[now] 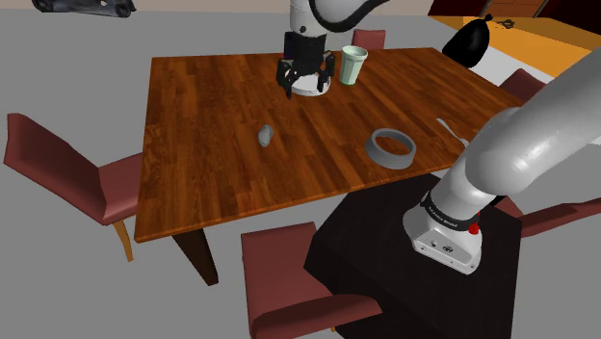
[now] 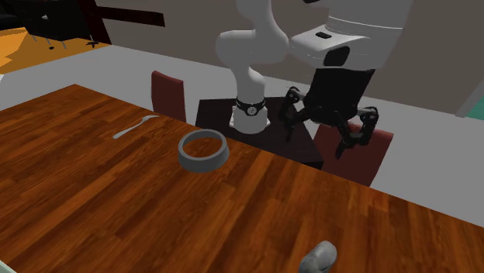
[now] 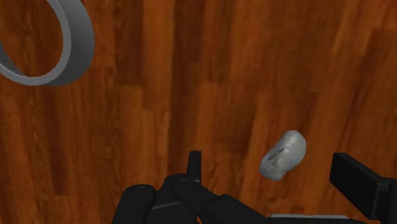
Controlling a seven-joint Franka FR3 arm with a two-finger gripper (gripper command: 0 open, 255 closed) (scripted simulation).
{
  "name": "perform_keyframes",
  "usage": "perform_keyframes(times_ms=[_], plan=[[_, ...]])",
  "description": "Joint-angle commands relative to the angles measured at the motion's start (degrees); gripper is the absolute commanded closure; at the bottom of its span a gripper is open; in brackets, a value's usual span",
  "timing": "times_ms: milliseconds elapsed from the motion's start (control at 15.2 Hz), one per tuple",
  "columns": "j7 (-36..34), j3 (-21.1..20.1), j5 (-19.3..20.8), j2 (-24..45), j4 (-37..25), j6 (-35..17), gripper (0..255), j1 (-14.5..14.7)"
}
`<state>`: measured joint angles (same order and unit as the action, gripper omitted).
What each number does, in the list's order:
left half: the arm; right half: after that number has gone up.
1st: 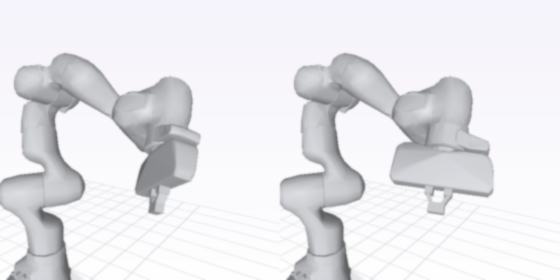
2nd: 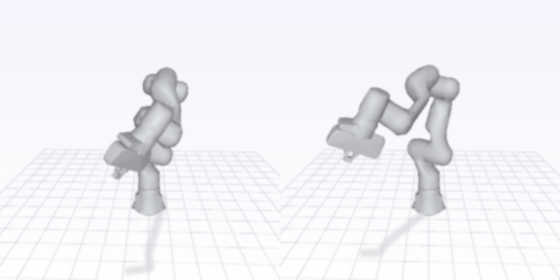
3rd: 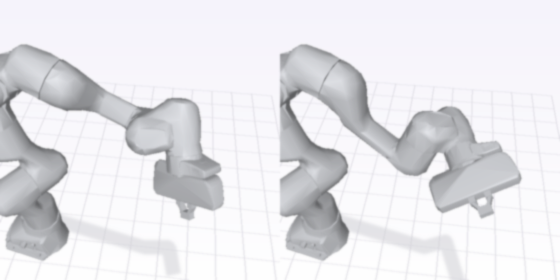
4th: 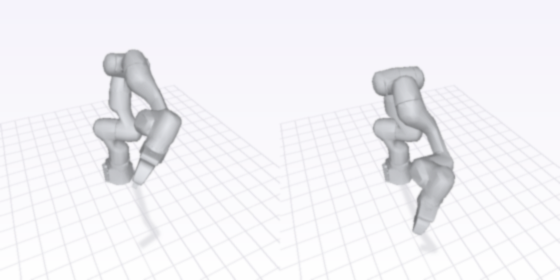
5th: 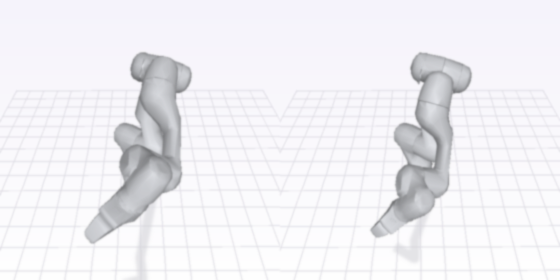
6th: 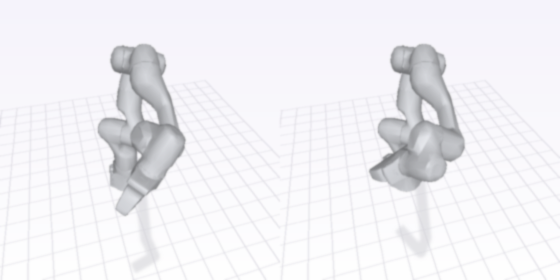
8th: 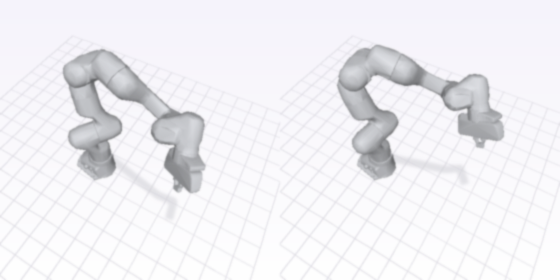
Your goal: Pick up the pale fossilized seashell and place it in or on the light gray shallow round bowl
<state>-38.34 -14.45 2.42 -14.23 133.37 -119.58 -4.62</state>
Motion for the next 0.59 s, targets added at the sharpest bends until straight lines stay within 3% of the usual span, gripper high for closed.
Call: perform_keyframes(times_ms=[0, 528], plan=[[-4.76, -0.87, 0.88, 4.72, -1.52, -2.54, 0, -0.73], [-22.73, -1.41, 5.88, 23.58, -11.24, -8.84, 0, -1.0]])
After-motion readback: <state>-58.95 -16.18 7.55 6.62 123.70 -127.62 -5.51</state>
